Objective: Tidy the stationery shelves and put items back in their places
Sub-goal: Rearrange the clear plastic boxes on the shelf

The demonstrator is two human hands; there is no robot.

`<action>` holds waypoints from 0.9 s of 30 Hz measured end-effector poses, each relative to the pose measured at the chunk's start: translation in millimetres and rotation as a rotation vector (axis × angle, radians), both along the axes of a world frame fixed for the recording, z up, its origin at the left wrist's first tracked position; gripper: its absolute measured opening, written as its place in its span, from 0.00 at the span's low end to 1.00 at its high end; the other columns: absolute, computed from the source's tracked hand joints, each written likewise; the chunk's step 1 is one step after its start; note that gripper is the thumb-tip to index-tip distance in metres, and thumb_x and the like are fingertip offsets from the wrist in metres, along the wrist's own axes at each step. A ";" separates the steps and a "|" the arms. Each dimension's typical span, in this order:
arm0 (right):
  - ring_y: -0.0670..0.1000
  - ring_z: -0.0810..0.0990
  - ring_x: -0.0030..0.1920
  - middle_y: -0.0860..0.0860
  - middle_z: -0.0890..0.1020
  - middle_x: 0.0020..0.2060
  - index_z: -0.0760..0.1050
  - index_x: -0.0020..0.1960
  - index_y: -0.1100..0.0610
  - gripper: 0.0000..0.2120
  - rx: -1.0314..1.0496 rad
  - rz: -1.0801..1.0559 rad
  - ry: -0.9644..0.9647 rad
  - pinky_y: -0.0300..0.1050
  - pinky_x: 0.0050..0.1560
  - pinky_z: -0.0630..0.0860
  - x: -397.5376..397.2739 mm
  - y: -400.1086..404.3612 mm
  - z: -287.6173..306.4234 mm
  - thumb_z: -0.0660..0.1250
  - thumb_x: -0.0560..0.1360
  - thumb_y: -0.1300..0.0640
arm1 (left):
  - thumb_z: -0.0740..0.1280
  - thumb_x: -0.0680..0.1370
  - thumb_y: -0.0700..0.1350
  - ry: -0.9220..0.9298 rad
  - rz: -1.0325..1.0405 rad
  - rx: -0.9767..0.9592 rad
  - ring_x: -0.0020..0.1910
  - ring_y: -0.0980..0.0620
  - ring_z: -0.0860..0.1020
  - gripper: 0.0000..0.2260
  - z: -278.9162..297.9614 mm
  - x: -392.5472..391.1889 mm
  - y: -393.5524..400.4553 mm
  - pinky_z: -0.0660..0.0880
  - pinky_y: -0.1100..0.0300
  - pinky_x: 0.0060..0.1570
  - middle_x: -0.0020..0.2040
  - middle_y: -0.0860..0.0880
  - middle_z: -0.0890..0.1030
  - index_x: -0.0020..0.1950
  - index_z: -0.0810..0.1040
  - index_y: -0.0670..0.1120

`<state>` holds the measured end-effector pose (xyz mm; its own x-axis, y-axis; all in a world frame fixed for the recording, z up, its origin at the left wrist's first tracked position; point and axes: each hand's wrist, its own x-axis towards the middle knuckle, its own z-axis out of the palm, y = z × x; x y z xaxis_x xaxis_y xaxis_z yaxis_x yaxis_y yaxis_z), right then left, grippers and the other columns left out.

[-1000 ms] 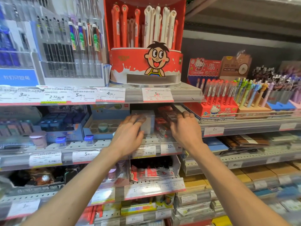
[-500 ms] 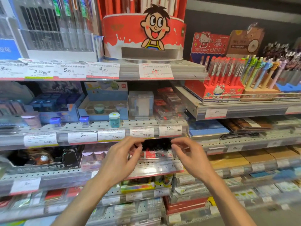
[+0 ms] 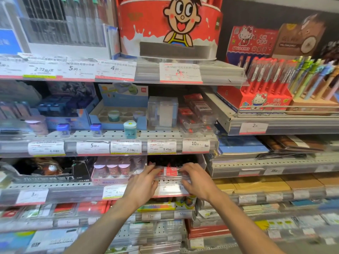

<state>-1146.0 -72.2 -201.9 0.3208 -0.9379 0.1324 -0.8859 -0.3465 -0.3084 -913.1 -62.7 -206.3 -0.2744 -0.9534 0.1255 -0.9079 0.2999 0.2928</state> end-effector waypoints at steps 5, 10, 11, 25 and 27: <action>0.50 0.70 0.67 0.49 0.76 0.66 0.72 0.69 0.53 0.20 0.048 -0.009 0.003 0.45 0.68 0.69 1.8 -11.4 -7.1 0.65 0.78 0.53 | 0.59 0.81 0.46 -0.059 0.019 0.051 0.64 0.44 0.76 0.23 -7.1 -7.7 -3.9 0.76 0.48 0.57 0.76 0.54 0.65 0.76 0.62 0.56; 0.52 0.69 0.66 0.50 0.77 0.65 0.71 0.69 0.53 0.21 0.063 -0.012 0.020 0.45 0.67 0.68 2.4 -17.3 -7.2 0.66 0.77 0.53 | 0.60 0.81 0.46 -0.001 0.017 0.012 0.61 0.46 0.78 0.21 -17.1 -7.5 -6.8 0.76 0.50 0.54 0.73 0.55 0.69 0.74 0.66 0.54; 0.52 0.70 0.65 0.50 0.77 0.64 0.71 0.69 0.52 0.21 0.061 -0.013 0.025 0.45 0.67 0.68 2.5 -18.5 -6.5 0.67 0.77 0.53 | 0.61 0.81 0.46 0.014 0.014 -0.002 0.61 0.47 0.78 0.21 -17.6 -7.3 -6.1 0.76 0.51 0.54 0.73 0.55 0.69 0.74 0.67 0.53; 0.44 0.73 0.61 0.44 0.74 0.61 0.73 0.67 0.49 0.18 0.107 0.036 -0.098 0.37 0.63 0.69 -9.6 26.0 37.0 0.68 0.78 0.49 | 0.71 0.76 0.47 0.218 -0.106 -0.365 0.38 0.56 0.83 0.15 -12.3 6.5 18.1 0.79 0.58 0.31 0.60 0.57 0.79 0.62 0.78 0.52; 0.41 0.73 0.62 0.41 0.74 0.61 0.74 0.66 0.47 0.17 0.118 0.037 -0.133 0.38 0.64 0.69 -9.5 38.8 48.6 0.68 0.78 0.48 | 0.70 0.77 0.48 0.234 -0.128 -0.398 0.34 0.57 0.81 0.13 -3.9 11.1 26.7 0.78 0.57 0.29 0.60 0.58 0.78 0.61 0.78 0.53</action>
<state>-1155.4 -33.4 -153.3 0.3424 -0.9372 0.0656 -0.8217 -0.3326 -0.4627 -902.0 -35.9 -210.2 -0.3078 -0.7791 0.5461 -0.7798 0.5354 0.3244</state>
